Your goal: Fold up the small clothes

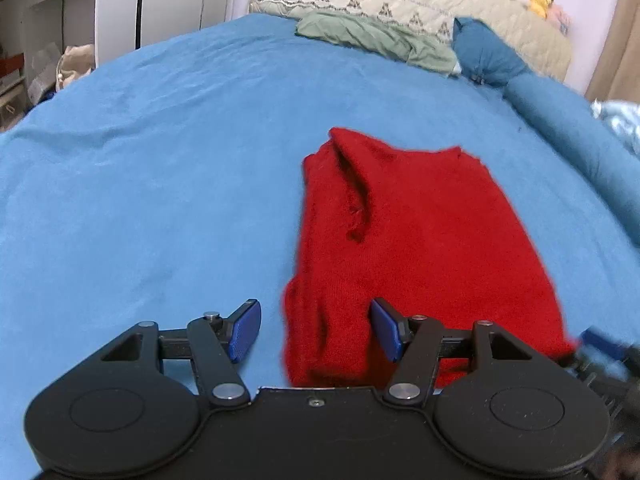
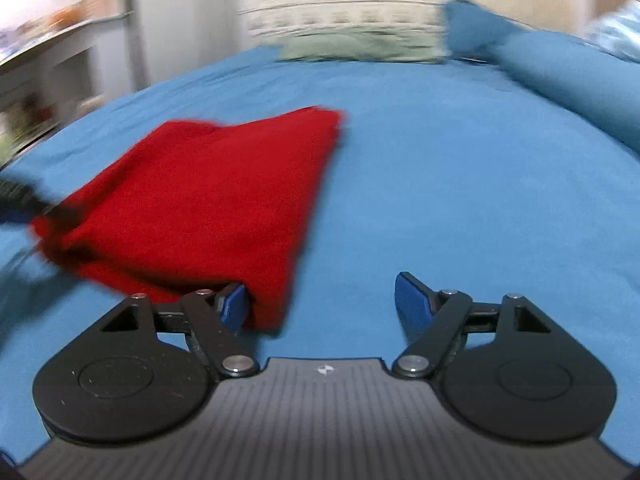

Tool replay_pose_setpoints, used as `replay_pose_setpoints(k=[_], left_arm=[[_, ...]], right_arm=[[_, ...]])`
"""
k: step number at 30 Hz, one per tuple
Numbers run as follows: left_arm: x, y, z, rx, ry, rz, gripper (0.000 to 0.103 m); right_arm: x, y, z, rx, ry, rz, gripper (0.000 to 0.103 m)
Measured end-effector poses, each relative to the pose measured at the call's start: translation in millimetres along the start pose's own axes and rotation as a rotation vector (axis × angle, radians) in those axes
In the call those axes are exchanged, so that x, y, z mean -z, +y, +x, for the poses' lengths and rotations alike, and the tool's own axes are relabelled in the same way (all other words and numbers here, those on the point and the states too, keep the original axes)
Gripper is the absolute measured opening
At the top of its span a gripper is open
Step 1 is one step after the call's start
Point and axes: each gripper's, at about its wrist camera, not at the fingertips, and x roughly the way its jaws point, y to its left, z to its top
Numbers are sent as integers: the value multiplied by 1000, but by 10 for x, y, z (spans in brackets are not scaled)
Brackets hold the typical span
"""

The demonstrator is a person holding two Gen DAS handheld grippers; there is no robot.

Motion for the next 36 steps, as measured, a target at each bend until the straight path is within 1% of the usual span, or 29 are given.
replay_pose_setpoints(k=[1, 2, 3, 5, 7, 9, 11, 12, 13, 14, 15, 16, 18, 19, 21, 22, 24, 26, 28, 30, 32, 33, 34, 35, 36], left_arm=[[50, 38, 4, -23, 13, 10, 65], [110, 89, 32, -28, 32, 14, 65], [164, 138, 50, -16, 38, 15, 65], [232, 179, 26, -2, 11, 15, 65], [217, 133, 20, -21, 14, 27, 65], [198, 85, -23, -30, 9, 34, 64], [163, 57, -125, -11, -3, 32, 62], [127, 38, -191, -3, -17, 38, 68], [77, 18, -252, 2, -33, 48, 75], [-2, -12, -312, 1, -52, 57, 95], [-84, -40, -353, 4, -70, 61, 103], [-179, -61, -390, 20, -98, 66, 103], [-360, -101, -362, 47, -112, 78, 103], [-463, -111, -294, 55, -97, 81, 103], [-653, -99, -52, 76, -34, 80, 103], [-723, -75, 95, 90, 0, 70, 103], [-785, -10, 331, 114, 46, 33, 103], [-796, 65, 523, 156, 80, -14, 101], [-786, 129, 688, 183, 106, -56, 97], [-777, 148, 800, 194, 125, -82, 88], [-767, 150, 881, 208, 136, -98, 86], [-767, 148, 904, 214, 137, -99, 83], [-769, 143, 922, 223, 138, -103, 77], [-780, 145, 932, 244, 148, -113, 54], [-790, 139, 952, 277, 167, -141, 47]], right_arm=[[9, -54, 6, -5, 14, 17, 91], [41, -93, 32, -9, 40, 20, 91], [75, -98, 43, -13, 48, 6, 91], [89, -81, 40, -16, 45, -23, 92], [55, -76, 56, -24, 63, -29, 92], [13, -105, 29, -60, 85, -40, 92], [-70, -187, -46, -114, 121, -37, 94], [-130, -244, -83, -145, 146, -25, 96], [-229, -317, -121, -188, 177, 4, 97], [-321, -366, -165, -223, 189, 34, 97], [-454, -431, -192, -261, 193, 68, 103], [-594, -462, -200, -291, 194, 95, 103], [-884, -518, -144, -324, 207, 141, 103], [-1026, -530, -65, -338, 226, 157, 103], [-1240, -518, 135, -356, 275, 179, 103], [-1320, -495, 267, -366, 290, 189, 103], [-1395, -453, 491, -353, 320, 195, 103], [-1386, -401, 752, -346, 357, 221, 103], [-1320, -352, 927, -342, 379, 236, 103], [-1233, -306, 1063, -340, 390, 236, 102], [-1161, -265, 1179, -342, 397, 242, 93], [-1130, -253, 1221, -345, 404, 248, 88], [-1106, -241, 1272, -352, 409, 258, 82], [-1089, -230, 1295, -362, 403, 266, 74], [-1090, -214, 1309, -384, 398, 270, 56]])
